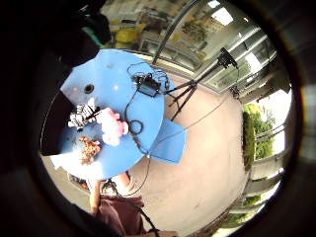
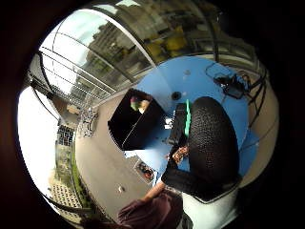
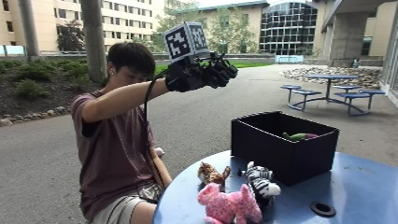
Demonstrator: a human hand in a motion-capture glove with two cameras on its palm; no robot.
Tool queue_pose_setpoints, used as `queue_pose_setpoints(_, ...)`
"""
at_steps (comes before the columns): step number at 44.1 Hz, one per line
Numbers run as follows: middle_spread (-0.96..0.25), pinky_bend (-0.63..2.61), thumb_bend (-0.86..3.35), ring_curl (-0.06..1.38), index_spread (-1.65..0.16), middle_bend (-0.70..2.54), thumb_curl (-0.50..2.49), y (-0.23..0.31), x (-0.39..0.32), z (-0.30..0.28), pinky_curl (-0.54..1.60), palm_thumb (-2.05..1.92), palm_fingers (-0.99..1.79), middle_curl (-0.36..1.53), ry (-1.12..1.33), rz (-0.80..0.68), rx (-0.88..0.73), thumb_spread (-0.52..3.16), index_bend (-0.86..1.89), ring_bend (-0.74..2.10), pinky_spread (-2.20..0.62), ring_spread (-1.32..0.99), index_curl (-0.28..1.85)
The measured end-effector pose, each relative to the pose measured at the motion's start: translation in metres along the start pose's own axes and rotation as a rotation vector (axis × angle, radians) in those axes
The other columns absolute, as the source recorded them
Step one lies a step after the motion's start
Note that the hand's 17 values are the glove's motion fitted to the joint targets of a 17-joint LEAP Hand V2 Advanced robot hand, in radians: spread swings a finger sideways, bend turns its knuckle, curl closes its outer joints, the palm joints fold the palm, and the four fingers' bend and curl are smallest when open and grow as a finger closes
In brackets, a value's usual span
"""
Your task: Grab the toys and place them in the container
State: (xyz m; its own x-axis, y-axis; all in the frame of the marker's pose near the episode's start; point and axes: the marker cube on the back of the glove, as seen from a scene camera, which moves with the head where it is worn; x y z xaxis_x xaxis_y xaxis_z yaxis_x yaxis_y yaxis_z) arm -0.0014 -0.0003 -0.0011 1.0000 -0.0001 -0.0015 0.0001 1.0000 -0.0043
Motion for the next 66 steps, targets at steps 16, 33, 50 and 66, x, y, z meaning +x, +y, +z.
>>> queue_pose_setpoints(16, -0.09, 0.76, 0.07, 0.16, -0.18, 0.18, 0.1, -0.012, -0.009, 0.004, 0.27, 0.02, 0.15, 0.1, 0.048, 0.033, -0.071, 1.26, 0.15, 0.54, -0.08, -0.11, 0.12)
queue_pose_setpoints(33, -0.11, 0.88, 0.02, 0.21, -0.21, 0.19, 0.18, -0.027, -0.014, 0.016, 0.33, -0.02, -0.09, 0.2, 0.067, 0.036, -0.147, 1.45, 0.08, 0.63, -0.05, -0.1, 0.14)
queue_pose_setpoints(50, -0.06, 0.89, -0.01, 0.24, -0.22, 0.19, 0.22, -0.037, -0.024, 0.044, 0.34, -0.02, -0.11, 0.28, 0.074, 0.019, -0.178, 1.49, 0.09, 0.65, -0.04, -0.09, 0.15)
queue_pose_setpoints(66, -0.04, 0.89, -0.02, 0.25, -0.22, 0.19, 0.24, -0.048, -0.026, 0.065, 0.34, -0.02, -0.12, 0.32, 0.096, 0.055, -0.243, 1.48, 0.1, 0.65, -0.03, -0.09, 0.16)
